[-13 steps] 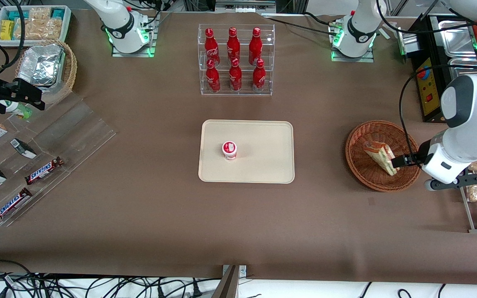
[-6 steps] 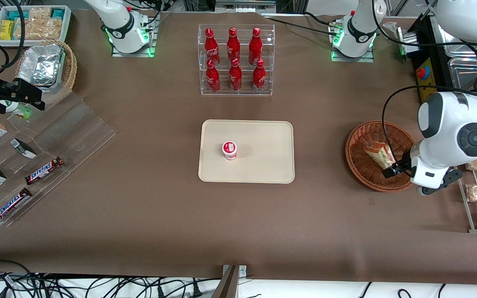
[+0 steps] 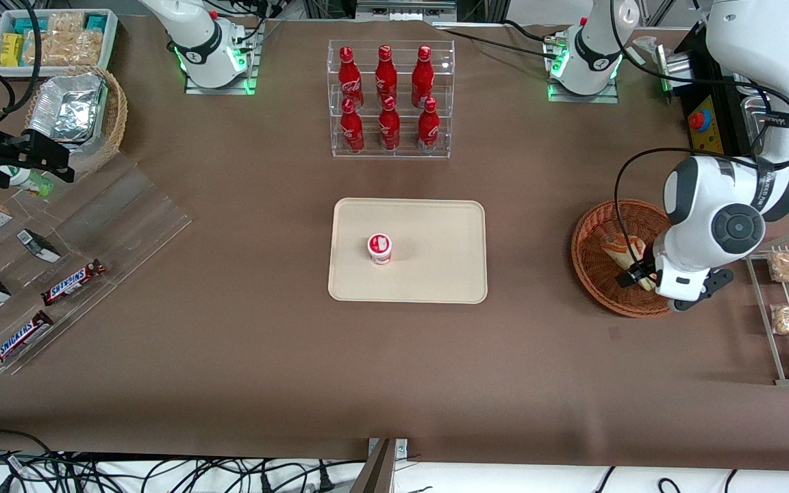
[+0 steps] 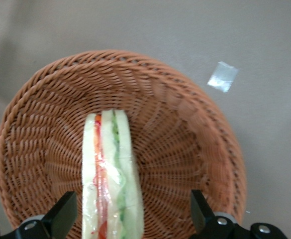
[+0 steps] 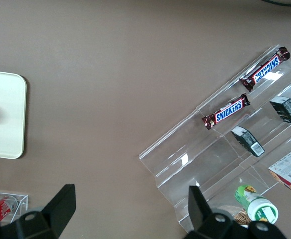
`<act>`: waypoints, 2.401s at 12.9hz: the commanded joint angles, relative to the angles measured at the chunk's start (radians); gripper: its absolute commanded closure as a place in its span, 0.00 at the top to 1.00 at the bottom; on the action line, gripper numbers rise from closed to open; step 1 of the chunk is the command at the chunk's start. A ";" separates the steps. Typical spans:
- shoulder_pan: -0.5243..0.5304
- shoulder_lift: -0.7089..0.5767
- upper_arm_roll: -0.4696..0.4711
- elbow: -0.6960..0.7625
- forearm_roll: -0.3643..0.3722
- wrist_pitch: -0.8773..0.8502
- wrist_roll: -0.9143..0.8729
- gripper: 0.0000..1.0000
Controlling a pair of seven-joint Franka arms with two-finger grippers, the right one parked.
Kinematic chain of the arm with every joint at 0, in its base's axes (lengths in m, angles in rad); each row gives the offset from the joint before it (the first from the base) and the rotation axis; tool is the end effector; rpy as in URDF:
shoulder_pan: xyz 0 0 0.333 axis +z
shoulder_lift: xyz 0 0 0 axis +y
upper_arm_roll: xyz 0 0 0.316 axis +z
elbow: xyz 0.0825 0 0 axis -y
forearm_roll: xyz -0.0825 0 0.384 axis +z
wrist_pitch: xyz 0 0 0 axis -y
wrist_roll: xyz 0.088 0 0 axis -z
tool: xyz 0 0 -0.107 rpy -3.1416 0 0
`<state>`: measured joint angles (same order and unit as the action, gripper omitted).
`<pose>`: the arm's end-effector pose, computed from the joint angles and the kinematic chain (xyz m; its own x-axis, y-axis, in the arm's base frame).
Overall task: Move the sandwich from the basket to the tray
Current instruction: 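Lower the open left gripper around the sandwich in the basket, then close the left gripper on the sandwich and lift it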
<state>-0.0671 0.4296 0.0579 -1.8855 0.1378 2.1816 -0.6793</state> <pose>0.6183 -0.0023 0.2695 0.8347 0.5499 -0.0291 0.5362 -0.8238 -0.1841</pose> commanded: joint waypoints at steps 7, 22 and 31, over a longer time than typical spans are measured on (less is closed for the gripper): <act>-0.014 -0.029 -0.021 -0.092 0.137 0.015 -0.171 1.00; -0.014 -0.040 -0.027 0.001 0.140 -0.115 -0.044 0.29; -0.013 -0.042 -0.179 0.270 0.099 -0.379 0.184 0.30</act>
<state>-0.0835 0.3872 -0.0829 -1.6512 0.2500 1.8357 -0.5353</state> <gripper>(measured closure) 0.696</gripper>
